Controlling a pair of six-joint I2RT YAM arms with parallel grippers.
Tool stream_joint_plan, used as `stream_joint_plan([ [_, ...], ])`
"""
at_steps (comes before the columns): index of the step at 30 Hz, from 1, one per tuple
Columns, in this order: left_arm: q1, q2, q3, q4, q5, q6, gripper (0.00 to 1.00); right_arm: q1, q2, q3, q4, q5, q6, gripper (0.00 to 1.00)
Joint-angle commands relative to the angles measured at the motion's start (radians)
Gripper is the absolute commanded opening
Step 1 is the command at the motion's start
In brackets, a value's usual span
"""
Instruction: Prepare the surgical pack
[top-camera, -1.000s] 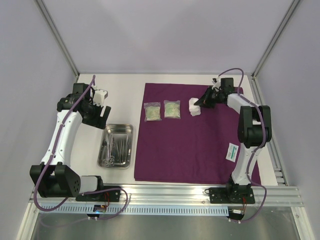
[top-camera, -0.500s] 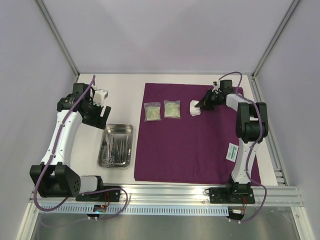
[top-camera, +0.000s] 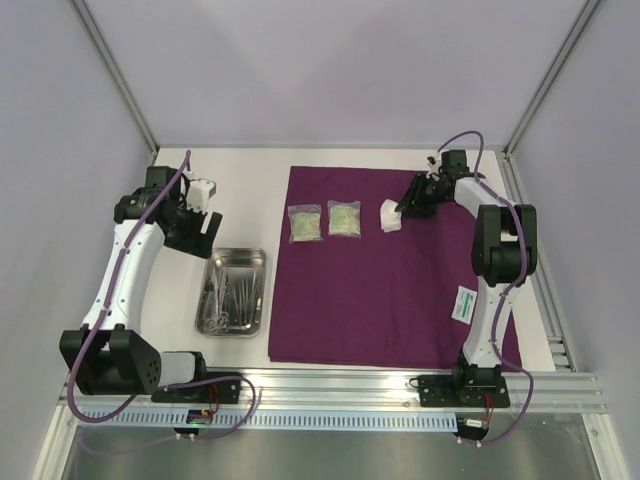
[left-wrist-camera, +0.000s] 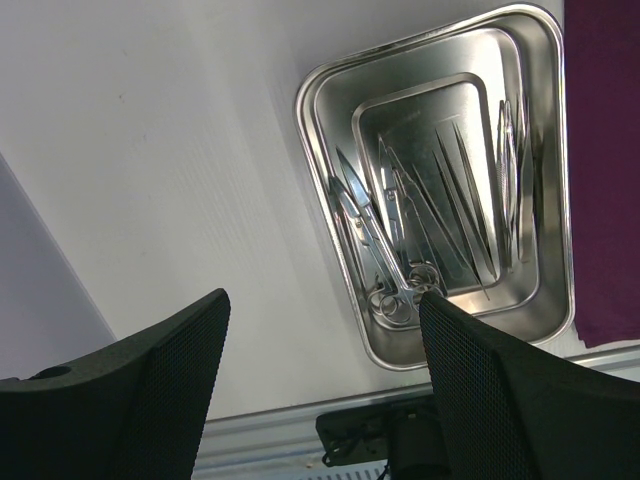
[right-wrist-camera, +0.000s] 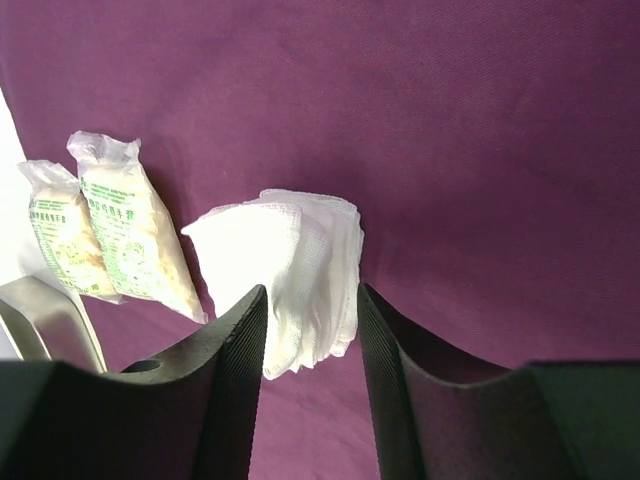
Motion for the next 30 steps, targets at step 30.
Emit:
stream_joint_plan([
  [30,-0.003,-0.02,0.019,-0.009,0.008,-0.007,0.85,-0.001,0.103,-0.019,0.131,-0.229,0.111,0.21],
])
